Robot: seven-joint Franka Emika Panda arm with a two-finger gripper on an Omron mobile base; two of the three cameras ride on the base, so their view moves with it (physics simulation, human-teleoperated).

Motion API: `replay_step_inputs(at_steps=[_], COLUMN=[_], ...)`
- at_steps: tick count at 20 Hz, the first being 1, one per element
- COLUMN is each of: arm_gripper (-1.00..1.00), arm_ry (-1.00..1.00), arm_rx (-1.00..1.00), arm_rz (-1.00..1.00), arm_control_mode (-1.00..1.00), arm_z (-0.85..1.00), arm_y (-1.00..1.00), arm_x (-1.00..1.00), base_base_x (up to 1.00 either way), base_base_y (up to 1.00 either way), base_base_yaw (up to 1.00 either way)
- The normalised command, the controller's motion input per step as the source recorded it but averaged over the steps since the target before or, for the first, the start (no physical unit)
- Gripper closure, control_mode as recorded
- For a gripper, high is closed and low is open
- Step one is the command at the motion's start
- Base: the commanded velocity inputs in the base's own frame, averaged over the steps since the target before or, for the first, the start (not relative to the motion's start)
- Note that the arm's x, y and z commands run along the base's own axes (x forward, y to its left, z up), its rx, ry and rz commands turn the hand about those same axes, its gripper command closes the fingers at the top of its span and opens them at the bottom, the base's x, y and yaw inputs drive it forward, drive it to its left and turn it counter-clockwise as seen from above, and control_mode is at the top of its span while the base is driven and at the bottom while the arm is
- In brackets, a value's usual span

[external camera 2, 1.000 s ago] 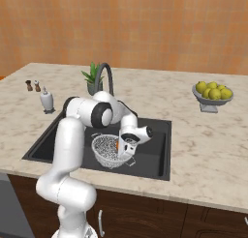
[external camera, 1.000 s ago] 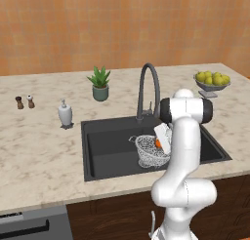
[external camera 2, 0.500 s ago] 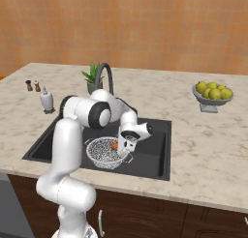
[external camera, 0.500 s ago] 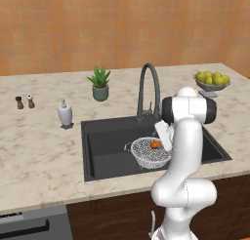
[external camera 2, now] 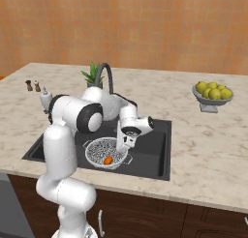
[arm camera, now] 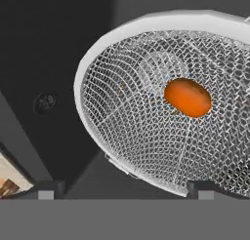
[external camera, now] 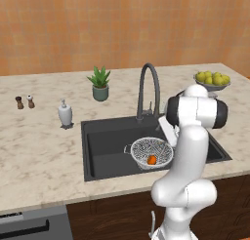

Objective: Put the colander in the sink, put the orange in the colander, and turn on the sink faucet and pour water over the colander.

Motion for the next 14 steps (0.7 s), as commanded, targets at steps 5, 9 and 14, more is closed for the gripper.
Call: replay_step_inputs(at_steps=[5, 9, 14], arm_gripper=[-1.0, -1.0, -1.0], arm_ry=[-0.2, -0.23, -0.08], arm_rx=[0.03, 0.1, 0.31], arm_rz=[-0.06, -0.15, -0.2], arm_control_mode=[-1.0, -1.0, -1.0], arm_z=[0.69, 0.53, 0.55], arm_y=[0.0, 0.0, 0.0], arm_x=[-0.55, -0.28, -0.02], base_base_x=[0.0, 0.0, 0.0], base_base_y=[0.0, 0.0, 0.0], base_base_yaw=[0.0, 0.0, 0.0])
